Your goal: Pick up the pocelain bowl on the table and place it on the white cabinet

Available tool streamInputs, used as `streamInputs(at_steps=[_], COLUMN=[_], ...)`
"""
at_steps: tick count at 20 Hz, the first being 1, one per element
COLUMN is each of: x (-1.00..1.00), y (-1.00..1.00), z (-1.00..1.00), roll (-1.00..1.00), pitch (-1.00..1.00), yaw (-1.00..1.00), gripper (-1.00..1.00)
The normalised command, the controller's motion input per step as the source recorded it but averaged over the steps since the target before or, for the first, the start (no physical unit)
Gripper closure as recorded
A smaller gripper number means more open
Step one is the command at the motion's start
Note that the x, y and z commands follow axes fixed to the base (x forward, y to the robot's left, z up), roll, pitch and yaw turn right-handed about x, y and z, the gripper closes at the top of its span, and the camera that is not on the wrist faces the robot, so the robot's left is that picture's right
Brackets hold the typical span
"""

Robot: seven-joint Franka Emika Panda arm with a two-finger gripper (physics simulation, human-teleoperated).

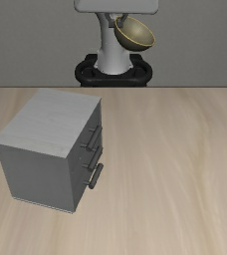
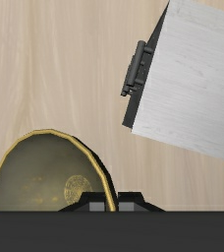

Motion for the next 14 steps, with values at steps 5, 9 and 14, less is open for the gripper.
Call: streamInputs(at_steps=[5, 9, 14], x=[0.00, 0.00, 0.40], y=[-1.00, -1.00, -0.60], z=[0.00, 0.00, 0.00], roll=[0.00, 0.00, 0.00], pitch=[0.00, 0.00, 0.00], yaw=[0.00, 0.00, 0.00], gripper=[1.00, 1.00, 1.00])
